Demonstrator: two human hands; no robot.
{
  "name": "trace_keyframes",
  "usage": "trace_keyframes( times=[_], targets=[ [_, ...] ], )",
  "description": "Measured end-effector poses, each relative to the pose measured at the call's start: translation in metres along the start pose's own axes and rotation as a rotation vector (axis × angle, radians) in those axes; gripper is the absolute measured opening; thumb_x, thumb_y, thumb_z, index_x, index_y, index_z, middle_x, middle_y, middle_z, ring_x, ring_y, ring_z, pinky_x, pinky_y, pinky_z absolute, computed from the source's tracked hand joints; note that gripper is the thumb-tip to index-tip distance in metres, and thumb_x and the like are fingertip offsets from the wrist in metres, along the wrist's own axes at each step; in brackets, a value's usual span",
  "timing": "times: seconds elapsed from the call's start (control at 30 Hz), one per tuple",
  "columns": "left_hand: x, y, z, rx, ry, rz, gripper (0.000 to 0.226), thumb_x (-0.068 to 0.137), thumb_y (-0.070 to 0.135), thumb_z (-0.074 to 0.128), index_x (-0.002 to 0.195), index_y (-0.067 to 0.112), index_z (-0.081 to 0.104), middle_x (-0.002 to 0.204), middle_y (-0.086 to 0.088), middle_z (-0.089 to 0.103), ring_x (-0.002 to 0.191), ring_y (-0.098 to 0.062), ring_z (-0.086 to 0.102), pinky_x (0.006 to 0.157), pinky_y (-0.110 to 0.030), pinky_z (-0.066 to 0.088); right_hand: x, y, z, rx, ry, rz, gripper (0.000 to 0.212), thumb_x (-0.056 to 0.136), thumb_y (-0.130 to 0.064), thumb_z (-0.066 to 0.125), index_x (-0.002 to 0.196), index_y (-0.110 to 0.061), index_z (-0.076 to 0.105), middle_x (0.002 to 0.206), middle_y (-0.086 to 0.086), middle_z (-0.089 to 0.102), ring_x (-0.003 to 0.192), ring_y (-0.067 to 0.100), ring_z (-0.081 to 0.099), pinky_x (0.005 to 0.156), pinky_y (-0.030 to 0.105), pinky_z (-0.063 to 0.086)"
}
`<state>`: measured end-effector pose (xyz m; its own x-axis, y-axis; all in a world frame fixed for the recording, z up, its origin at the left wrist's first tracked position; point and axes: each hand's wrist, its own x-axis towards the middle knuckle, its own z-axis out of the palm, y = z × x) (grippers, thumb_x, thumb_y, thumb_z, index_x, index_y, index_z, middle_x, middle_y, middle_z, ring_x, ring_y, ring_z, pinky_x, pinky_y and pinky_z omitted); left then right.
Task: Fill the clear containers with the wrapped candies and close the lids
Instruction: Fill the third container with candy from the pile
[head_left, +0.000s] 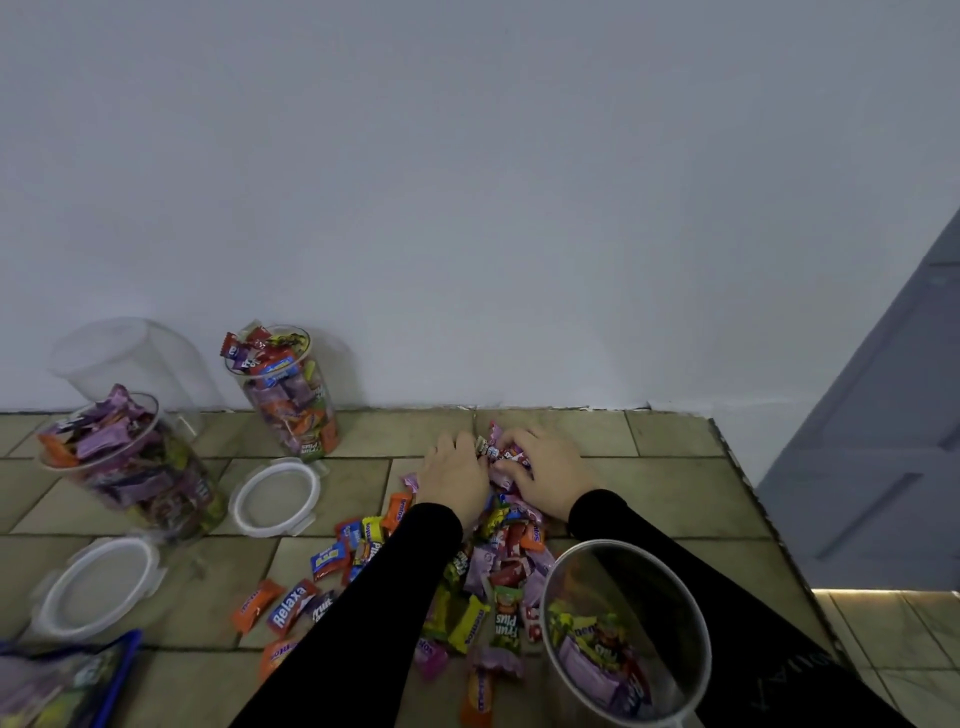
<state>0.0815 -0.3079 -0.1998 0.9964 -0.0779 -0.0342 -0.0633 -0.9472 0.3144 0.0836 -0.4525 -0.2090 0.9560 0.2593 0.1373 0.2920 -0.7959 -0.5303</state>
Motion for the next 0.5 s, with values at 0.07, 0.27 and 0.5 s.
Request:
trace_keyframes(
  times=[0.07, 0.27, 0.5],
  targets=[
    [-0.006, 0.001, -0.003, 0.011, -0.035, -0.004, 0.023, 0.100, 0.019, 0.037, 0.119, 0.006, 0.044, 0.126, -0.015, 0.047, 0.117, -0.031, 0.043, 0.096, -0.035, 0.031, -0.005, -0.003, -0.003, 0.112, -0.017, 0.005, 0.016, 0.093, -0.021, 0.057, 0.106, -0.013, 0.060, 0.104, 0.005, 0.064, 0.097, 0.024, 0.057, 0.073, 0.025, 0.033],
    [-0.021, 0.002, -0.003, -0.062, -0.045, -0.072, 0.021, 0.097, 0.017, 0.043, 0.115, 0.007, 0.050, 0.124, -0.013, 0.047, 0.112, -0.031, 0.040, 0.088, -0.038, 0.031, -0.024, -0.018, -0.018, 0.302, -0.043, 0.066, 0.011, 0.094, -0.017, 0.056, 0.105, -0.014, 0.058, 0.102, 0.000, 0.063, 0.094, 0.015, 0.056, 0.073, 0.022, 0.035],
    [-0.044, 0.012, -0.033, -0.226, 0.177, -0.088, 0.027, 0.103, 0.021, 0.035, 0.115, 0.004, 0.053, 0.116, -0.013, 0.054, 0.114, -0.027, 0.045, 0.090, -0.032, 0.031, -0.034, -0.033, -0.034, 0.397, 0.018, 0.011, 0.021, 0.097, -0.019, 0.052, 0.118, -0.018, 0.055, 0.114, -0.009, 0.057, 0.104, 0.007, 0.054, 0.086, 0.014, 0.039]
  ],
)
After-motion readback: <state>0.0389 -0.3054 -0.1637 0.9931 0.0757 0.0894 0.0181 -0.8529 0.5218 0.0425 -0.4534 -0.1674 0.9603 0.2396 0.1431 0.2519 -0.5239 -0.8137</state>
